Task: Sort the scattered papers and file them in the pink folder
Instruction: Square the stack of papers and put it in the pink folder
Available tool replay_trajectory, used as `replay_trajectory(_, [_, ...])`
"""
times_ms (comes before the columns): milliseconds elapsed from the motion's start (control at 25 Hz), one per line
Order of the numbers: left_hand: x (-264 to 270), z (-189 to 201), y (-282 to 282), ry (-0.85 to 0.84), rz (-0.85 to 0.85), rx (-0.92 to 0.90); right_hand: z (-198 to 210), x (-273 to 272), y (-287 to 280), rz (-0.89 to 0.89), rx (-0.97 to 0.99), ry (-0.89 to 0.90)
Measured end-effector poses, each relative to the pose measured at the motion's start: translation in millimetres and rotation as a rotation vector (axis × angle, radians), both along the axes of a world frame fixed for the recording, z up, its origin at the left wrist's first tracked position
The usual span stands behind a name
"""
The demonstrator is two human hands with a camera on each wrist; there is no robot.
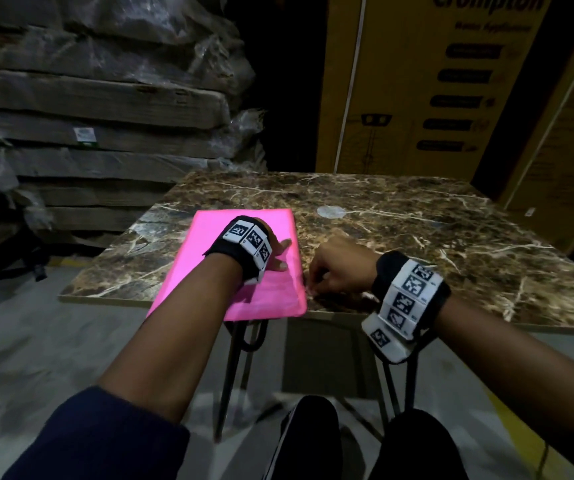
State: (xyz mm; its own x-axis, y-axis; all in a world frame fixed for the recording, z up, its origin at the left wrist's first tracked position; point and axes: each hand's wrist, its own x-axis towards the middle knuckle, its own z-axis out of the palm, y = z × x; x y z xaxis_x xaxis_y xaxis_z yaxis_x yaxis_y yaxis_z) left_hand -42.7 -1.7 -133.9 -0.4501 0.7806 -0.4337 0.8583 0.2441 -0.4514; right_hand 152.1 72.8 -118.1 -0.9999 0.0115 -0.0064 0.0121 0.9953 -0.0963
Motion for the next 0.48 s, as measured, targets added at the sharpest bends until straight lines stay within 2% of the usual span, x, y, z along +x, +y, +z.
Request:
replay_trajectory(80, [18.4, 15.6, -15.4, 0.010, 0.017, 0.111, -2.2, 3.4, -0.6, -0.037, -0.030, 0.041])
replay_trajectory(160, [45.3, 22.3, -27.5, -0.105, 0.125, 0.220, -2.5, 7.9, -1.8, -0.064, -0.052, 0.071])
replay_trajectory(280, [77.3, 24.7, -42.8, -0.175, 0.133, 0.217, -5.8, 15.5, -3.0, -0.087, -0.067, 0.113])
replay_trajectory(480, [91.4, 13.6, -59.5, -0.264, 0.158, 0.213, -5.8, 27.6, -17.7, -0.099, -0.045, 0.107])
